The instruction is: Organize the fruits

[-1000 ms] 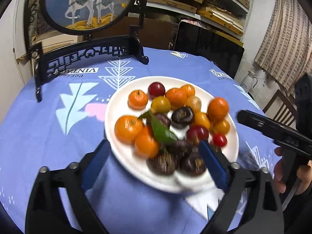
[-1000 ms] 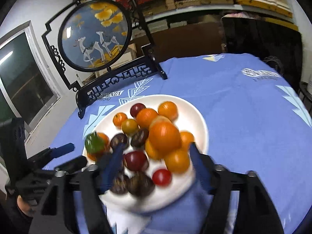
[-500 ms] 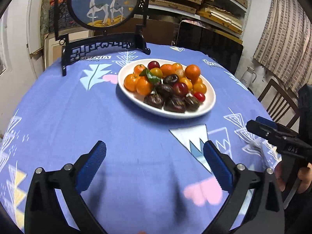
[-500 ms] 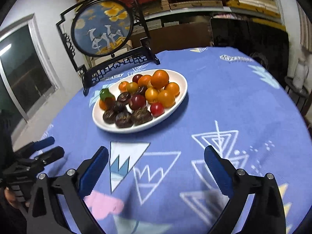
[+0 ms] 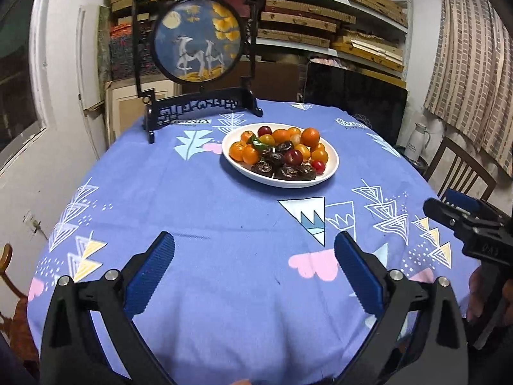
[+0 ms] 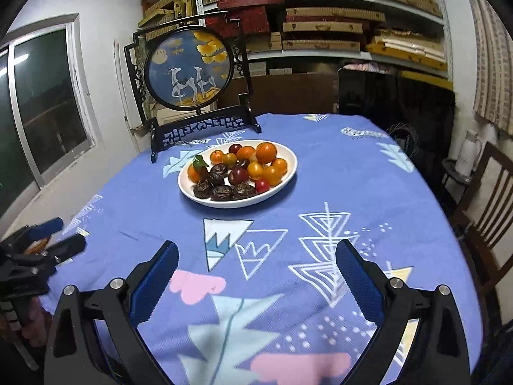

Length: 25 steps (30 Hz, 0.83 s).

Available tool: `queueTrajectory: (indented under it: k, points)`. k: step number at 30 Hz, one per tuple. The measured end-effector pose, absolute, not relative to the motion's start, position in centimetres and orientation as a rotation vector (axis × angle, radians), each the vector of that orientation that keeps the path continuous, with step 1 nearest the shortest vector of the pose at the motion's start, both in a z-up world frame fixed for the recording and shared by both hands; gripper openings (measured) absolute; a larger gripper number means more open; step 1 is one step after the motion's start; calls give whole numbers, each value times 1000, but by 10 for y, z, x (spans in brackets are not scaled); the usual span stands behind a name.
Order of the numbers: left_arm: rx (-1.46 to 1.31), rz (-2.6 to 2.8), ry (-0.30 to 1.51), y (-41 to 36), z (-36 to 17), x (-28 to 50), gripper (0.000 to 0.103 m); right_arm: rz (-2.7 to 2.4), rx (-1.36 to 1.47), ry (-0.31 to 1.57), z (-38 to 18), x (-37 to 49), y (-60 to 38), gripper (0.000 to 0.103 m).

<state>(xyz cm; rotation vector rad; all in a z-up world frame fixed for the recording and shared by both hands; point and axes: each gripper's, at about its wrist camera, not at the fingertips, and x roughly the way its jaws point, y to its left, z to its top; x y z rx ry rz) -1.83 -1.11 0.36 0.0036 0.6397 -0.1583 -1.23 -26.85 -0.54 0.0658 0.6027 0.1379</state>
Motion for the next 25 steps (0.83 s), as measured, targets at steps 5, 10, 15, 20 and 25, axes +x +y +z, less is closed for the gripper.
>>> queueTrajectory:
  k: [5,10,15,20,25]
  points:
    - [-5,-112,627,-6,7,-32,98,129,72,604,-7,-31,-274,99]
    - [40,-99,580,-12,16,-44,98,118,75,594,-6,-42,-279,99]
    - [43,-98,571,-14,19,-48,98,112,70,579,-3,-47,-280,99]
    - [57,-85,568,-14,22,-49,98,105,62,571,-2,-50,-279,99]
    - [74,-86,571,-18,20,-49,98,101,69,573,-2,-51,-280,99]
